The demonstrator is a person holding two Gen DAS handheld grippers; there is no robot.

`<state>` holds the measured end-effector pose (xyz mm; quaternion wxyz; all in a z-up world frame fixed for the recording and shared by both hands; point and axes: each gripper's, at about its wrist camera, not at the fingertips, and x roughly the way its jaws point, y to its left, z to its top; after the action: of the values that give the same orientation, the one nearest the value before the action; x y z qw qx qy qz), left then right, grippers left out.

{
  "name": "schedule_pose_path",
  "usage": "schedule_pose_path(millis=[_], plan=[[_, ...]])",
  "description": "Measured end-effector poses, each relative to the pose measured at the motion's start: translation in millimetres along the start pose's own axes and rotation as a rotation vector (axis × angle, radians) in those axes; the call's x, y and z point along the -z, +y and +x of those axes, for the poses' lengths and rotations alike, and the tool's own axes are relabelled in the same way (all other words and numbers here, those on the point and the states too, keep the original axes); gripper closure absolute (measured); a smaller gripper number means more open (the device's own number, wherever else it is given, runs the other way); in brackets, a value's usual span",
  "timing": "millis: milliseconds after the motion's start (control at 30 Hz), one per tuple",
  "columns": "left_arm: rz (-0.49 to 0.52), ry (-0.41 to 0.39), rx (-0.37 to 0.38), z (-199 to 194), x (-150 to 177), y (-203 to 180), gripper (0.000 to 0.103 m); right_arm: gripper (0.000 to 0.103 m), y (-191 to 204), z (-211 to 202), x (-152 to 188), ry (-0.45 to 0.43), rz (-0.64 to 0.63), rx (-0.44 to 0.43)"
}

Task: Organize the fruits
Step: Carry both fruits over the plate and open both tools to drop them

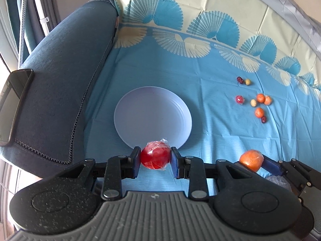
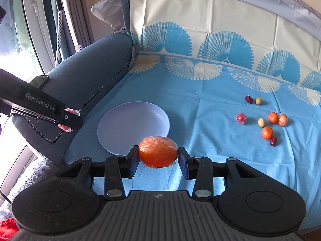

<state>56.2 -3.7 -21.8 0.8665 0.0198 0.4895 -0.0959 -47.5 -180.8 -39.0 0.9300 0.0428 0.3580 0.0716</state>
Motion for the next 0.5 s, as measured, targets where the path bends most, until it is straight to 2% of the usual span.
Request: schedule_pose_path(millis=[233, 500], plan=[[0.006, 0.006, -0.011, 14.0, -15.6, 4.8, 0.069, 0.06, 2.8, 21.2, -8.7, 0.028, -0.019, -0.007], [0.002, 0.035, -0.022, 49.3, -39.2, 11.5, 0.069, 0.06, 6.5, 64.3, -24.7, 0.054, -0.038, -0.005]])
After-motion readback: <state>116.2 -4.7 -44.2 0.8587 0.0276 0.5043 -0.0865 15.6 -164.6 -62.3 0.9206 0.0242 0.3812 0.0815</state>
